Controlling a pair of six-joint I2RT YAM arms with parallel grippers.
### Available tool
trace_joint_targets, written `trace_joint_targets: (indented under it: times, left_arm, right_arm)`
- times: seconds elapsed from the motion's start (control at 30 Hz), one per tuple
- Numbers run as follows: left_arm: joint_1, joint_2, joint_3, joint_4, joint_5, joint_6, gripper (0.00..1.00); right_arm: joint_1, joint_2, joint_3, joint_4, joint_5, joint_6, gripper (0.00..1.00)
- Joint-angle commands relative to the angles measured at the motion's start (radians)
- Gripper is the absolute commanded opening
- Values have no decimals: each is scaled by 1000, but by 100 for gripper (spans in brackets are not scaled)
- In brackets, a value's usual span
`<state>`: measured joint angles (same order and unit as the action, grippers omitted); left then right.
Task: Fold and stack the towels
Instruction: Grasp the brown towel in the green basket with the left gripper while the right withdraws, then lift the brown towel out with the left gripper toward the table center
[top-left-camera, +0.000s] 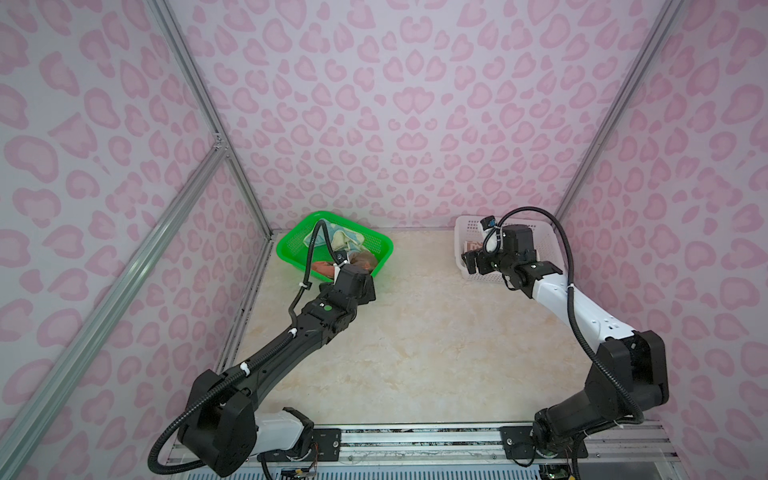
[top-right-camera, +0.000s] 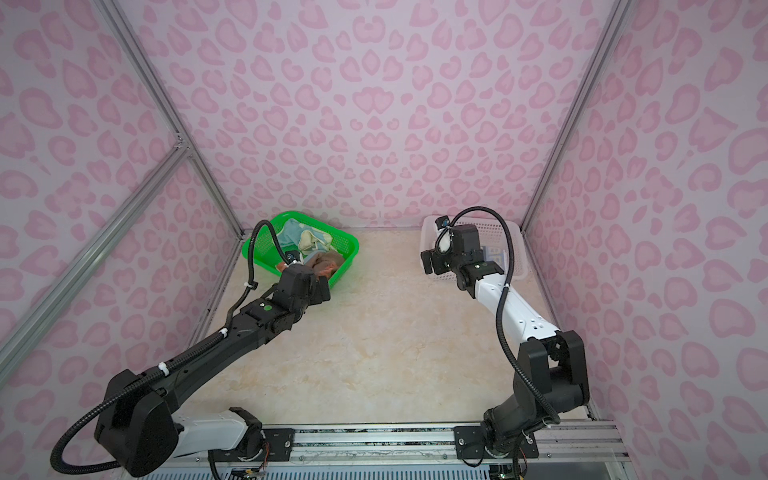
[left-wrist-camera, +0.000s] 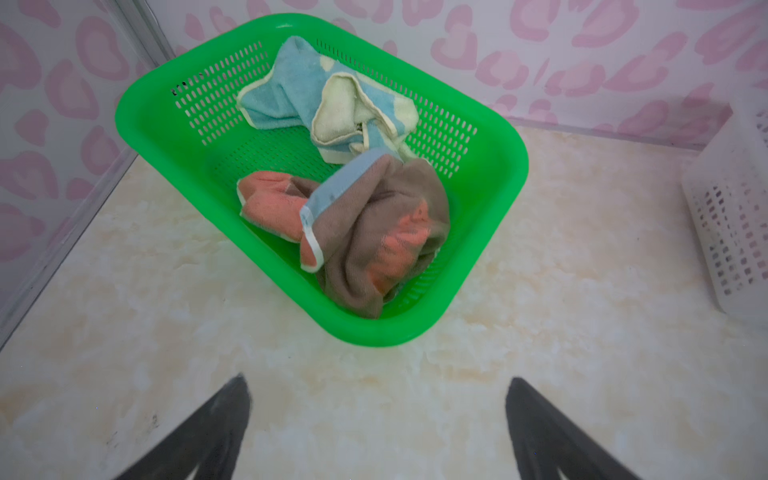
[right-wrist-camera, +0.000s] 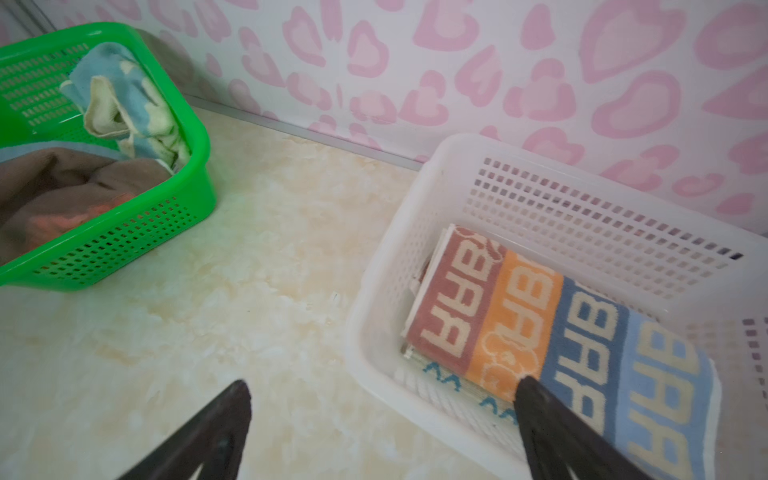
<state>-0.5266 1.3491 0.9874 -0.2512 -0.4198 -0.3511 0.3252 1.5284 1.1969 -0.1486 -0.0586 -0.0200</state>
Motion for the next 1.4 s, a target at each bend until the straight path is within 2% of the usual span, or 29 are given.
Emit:
trace_joint_targets:
  times: [0.0,0.27,0.47,0.6,0.7,0.8,0.9,1.13,1.37]
  left_arm:
    - [45,80,103,-81,-6,24,98]
    - [171,316,336,-151,73,-3,99]
    - [229,460,423,-159,140,-29,86]
    - [247,514,453,-152,181,-40,68]
    - [248,539,459,-158,206,-46,60]
    - [249,548,459,-160,225,-49,38]
    - [248,536,459,-164,244,-49,4]
    - [249,427,495,-148,303,-7,2]
    - [247,244,471,-64,529,42,2]
  right_arm:
    - [67,-20,-47,78,55,-7,99]
    - [234,-33,-192,103,117,14,99]
    - [293,-42,-302,142,133,73,99]
    - [314,-43,-349,140,134,103,98]
    - [321,-36,-364,116,140,118,99]
    - [325,-28,-372,98,141,130,99]
    - [335,-27,-388,105,141,140,99]
    - [356,-27,-410,119,155,155,99]
    - [361,-24,-434,139,175,179,99]
